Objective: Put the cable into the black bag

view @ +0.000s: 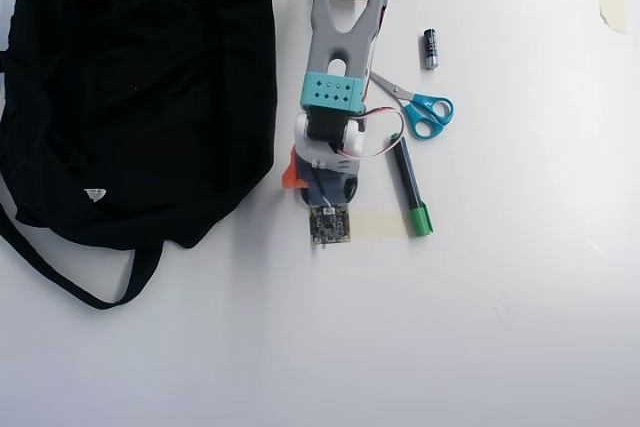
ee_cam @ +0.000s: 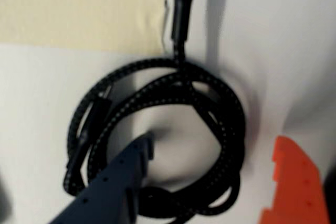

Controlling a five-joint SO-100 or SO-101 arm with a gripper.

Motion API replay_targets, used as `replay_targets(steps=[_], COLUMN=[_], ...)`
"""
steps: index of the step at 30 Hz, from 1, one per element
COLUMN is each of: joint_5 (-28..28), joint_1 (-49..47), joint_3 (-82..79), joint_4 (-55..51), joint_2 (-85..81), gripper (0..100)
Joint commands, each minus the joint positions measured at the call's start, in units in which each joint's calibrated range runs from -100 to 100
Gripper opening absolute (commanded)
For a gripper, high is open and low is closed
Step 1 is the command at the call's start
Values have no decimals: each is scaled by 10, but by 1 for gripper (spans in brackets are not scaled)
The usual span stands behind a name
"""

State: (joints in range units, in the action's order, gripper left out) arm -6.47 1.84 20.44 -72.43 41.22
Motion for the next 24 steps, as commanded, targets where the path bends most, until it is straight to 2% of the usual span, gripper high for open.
replay_targets(steps=[1,8,11,24], joint_5=[1,1,1,1], joint_1=[-6,-3,-3,1], joint_3=[8,8,8,24], joint_4=[5,5,6,-1], joint_2=[3,3,3,-10], gripper=[27,9,3,2])
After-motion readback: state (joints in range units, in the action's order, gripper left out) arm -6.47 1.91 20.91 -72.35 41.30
